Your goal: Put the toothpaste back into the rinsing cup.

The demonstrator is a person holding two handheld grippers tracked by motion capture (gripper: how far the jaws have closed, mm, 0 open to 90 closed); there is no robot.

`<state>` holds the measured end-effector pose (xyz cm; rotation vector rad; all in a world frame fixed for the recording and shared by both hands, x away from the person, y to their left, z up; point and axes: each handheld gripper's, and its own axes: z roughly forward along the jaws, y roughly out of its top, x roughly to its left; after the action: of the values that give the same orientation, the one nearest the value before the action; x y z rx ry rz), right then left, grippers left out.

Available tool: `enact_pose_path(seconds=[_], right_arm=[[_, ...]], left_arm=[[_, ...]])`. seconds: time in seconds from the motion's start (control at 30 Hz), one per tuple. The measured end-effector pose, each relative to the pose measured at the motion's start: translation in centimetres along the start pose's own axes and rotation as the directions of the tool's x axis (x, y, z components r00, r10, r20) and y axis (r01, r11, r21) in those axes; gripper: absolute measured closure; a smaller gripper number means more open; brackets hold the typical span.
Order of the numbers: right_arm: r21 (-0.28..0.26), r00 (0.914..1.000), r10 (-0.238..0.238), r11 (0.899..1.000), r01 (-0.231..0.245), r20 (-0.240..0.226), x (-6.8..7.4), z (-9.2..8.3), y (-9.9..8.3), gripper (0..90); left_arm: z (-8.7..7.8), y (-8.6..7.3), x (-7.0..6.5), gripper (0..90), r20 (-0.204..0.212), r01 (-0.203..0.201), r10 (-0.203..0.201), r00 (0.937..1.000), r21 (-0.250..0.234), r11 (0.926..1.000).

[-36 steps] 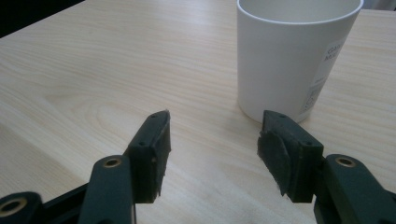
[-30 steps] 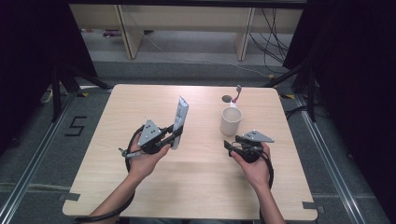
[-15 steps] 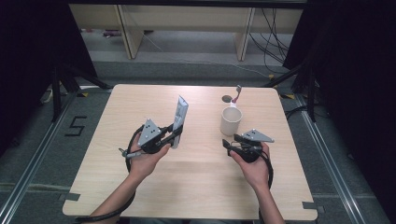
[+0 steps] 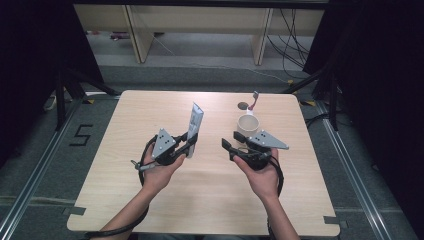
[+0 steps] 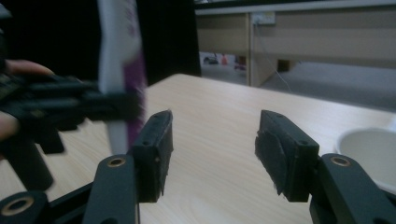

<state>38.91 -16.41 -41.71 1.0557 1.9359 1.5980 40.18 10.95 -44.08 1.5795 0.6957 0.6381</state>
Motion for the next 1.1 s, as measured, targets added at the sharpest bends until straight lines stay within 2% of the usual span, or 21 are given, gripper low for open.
enact_pose_path(seconds=[0.1, 0.17, 0.2, 0.3, 0.33, 0.37, 0.47, 0.6, 0.63, 0.97, 1.03, 1.1], right_arm=[[-0.034, 0.9985, -0.005, 0.999, 0.003, -0.055, 1.2, 0.6, 1.2, 45.8], [-0.046, 0.9975, -0.028, 0.999, 0.025, -0.066, 1.6, 1.1, 1.8, 45.6], [-0.056, 0.9968, -0.014, 0.998, 0.01, -0.079, 1.9, 1.3, 2.1, 45.4], [-0.071, 0.9944, -0.022, 0.997, 0.015, -0.104, 2.6, 2.1, 2.8, 44.5], [-0.082, 0.9937, -0.045, 0.996, 0.037, -0.102, 2.6, 2.4, 3.1, 44.4], [-0.075, 0.9934, -0.027, 0.997, 0.019, -0.112, 2.9, 2.7, 3.2, 44.4], [-0.079, 0.9932, -0.043, 0.996, 0.034, -0.108, 3.3, 3.5, 3.6, 44.8], [-0.08, 0.9959, -0.052, 0.996, 0.046, -0.074, 3.4, 4.1, 3.8, 49.2], [-0.082, 0.9954, -0.047, 0.996, 0.04, -0.083, 3.4, 4.3, 3.8, 50.3], [-0.071, 0.9976, -0.023, 0.997, 0.018, -0.065, 3.4, 4.7, 3.7, 57.7], [-0.068, 0.9986, -0.032, 0.997, 0.029, -0.041, 3.3, 4.8, 3.7, 59.9], [-0.076, 0.9985, -0.036, 0.997, 0.033, -0.041, 3.3, 4.8, 3.7, 63.6]], left_arm=[[0.4, -0.2, -0.2, 74.6, 0.003, 0.0, 0.0, 1.0, 0.0, 1.0], [0.6, -0.2, -0.5, 74.6, 0.005, -0.004, 0.004, 1.0, 0.009, 0.9999], [0.7, -0.3, -0.6, 74.6, 0.009, -0.007, 0.007, 0.9999, 0.013, 0.9999], [1.1, -0.4, -1.0, 74.5, 0.018, -0.012, 0.012, 0.9998, 0.019, 0.9998], [1.2, -0.5, -1.1, 74.6, 0.02, -0.009, 0.008, 0.9998, 0.019, 0.9998], [1.3, -0.5, -1.3, 74.5, 0.022, -0.01, 0.009, 0.9997, 0.021, 0.9997], [1.5, -0.5, -1.6, 74.6, 0.03, -0.012, 0.012, 0.9995, 0.02, 0.9997], [1.7, -0.4, -2.0, 74.6, 0.035, -0.014, 0.013, 0.9993, 0.022, 0.9997], [1.7, -0.4, -2.0, 74.6, 0.033, -0.013, 0.013, 0.9994, 0.021, 0.9997], [2.1, -0.5, -2.5, 74.5, 0.026, -0.009, 0.009, 0.9996, 0.023, 0.9997], [2.2, -0.5, -2.6, 74.5, 0.024, -0.009, 0.009, 0.9997, 0.022, 0.9997], [2.3, -0.5, -2.8, 74.5, 0.023, -0.012, 0.012, 0.9997, 0.024, 0.9996]])
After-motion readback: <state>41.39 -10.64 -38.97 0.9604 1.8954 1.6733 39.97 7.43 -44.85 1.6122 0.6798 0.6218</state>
